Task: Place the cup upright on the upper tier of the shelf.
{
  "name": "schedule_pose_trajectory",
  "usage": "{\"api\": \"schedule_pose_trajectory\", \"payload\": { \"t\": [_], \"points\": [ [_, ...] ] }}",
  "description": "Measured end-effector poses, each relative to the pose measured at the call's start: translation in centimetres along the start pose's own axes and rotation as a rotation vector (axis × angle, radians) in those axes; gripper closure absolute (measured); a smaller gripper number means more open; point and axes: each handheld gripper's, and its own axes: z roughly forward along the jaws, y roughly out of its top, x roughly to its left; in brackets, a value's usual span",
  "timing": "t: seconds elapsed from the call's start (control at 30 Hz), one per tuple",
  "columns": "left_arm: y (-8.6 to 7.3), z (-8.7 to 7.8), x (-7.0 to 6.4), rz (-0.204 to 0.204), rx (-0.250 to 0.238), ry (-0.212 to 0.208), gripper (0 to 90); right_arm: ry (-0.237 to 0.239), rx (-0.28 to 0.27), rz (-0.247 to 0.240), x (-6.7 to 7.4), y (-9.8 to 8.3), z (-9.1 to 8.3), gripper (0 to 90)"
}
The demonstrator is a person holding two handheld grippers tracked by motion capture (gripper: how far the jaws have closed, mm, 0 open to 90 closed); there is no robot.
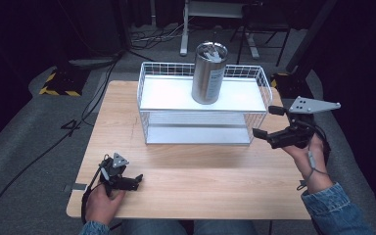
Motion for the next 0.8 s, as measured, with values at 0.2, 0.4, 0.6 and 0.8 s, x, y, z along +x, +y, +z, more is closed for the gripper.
{"api": "schedule_pose_trajectory", "payload": {
  "t": [0.2,0.4,0.6,0.8],
  "points": [
    [0.0,0.0,0.0,0.000,0.000,0.000,0.6,0.011,0.041,0.010,0.2,-2.6,0.8,0.0],
    [0.0,0.0,0.0,0.000,0.000,0.000,0.6,0.021,0.081,0.016,0.6,-5.1,1.8,0.0],
    [0.0,0.0,0.0,0.000,-0.001,0.000,0.6,0.053,0.098,0.030,1.2,-7.6,2.8,1.4],
    [0.0,0.0,0.0,0.000,0.000,0.000,0.6,0.053,0.142,0.032,1.9,-10.0,4.0,4.3]
  ]
}}
